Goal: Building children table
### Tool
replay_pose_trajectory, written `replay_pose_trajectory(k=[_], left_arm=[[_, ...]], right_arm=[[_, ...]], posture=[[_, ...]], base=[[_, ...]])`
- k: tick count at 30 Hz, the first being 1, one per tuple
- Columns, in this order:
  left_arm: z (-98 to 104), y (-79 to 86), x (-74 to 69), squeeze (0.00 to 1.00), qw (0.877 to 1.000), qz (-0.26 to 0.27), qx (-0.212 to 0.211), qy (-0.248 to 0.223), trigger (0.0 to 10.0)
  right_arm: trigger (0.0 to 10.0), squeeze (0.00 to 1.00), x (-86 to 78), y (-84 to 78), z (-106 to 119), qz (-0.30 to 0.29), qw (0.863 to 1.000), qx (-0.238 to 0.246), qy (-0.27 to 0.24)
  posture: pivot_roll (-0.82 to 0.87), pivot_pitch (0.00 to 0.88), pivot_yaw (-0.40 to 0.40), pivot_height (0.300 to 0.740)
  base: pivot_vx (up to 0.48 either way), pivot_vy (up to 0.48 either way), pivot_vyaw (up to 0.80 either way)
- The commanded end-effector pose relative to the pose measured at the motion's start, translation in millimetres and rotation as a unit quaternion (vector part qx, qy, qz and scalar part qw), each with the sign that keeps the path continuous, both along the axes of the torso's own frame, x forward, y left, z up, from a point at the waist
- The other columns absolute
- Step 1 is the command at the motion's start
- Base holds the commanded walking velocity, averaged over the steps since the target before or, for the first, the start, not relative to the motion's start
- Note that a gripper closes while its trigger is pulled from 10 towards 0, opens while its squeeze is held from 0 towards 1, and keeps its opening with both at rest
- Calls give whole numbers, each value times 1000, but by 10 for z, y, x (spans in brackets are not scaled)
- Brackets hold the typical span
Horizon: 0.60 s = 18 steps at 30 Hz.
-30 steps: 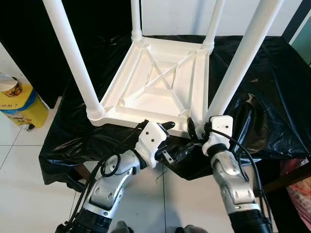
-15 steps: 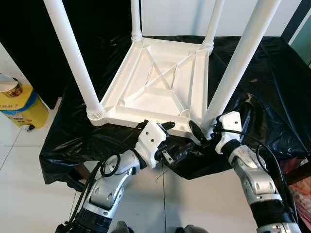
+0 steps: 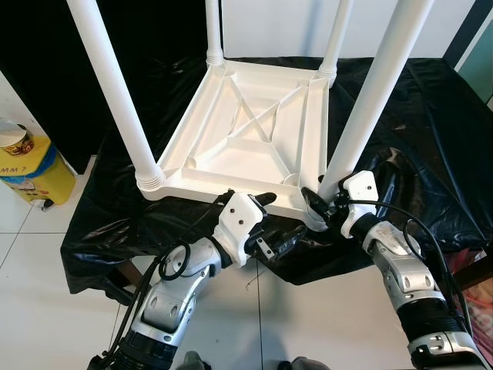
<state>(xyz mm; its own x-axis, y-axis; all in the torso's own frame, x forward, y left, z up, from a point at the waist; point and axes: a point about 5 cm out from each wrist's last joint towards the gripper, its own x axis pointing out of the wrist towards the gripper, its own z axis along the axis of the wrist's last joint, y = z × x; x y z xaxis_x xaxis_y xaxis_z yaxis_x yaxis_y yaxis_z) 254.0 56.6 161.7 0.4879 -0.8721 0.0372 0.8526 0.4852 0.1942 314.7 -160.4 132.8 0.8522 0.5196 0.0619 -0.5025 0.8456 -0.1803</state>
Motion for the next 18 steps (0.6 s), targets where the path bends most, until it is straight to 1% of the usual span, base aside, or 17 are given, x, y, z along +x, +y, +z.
replay_pose_trajectory(k=[1,2,10,12,15,16,18], left_arm=[[4,12,18,0,1000,25,-2,-2,10000],[3,14,17,0,1000,25,-2,-2,10000],[2,12,19,0,1000,23,-1,-2,10000],[6,8,26,0,1000,21,-1,-3,10000],[8,7,27,0,1000,20,-1,-3,10000],[7,8,27,0,1000,20,-1,-3,10000],[6,9,27,0,1000,20,-1,-3,10000]], right_arm=[[3098,0,-18,22,-104,9,1000,-12,22],[10000,0,-21,5,-121,4,1000,-16,25],[10000,0,-28,-31,-161,-15,999,-15,32],[10000,0,-52,-42,-179,-37,999,-7,31],[10000,0,-61,-45,-183,-46,998,-4,30],[10000,0,-74,-43,-187,-62,998,-1,26],[10000,0,-83,-41,-189,-72,997,1,24]], posture=[[42,94,-34,740],[39,95,-32,740],[33,95,-28,740],[32,94,-27,740],[32,94,-27,740],[31,93,-26,740],[31,92,-26,740]], base=[[0,0,0],[0,0,0],[0,0,0],[0,0,0],[0,0,0],[0,0,0],[0,0,0]])
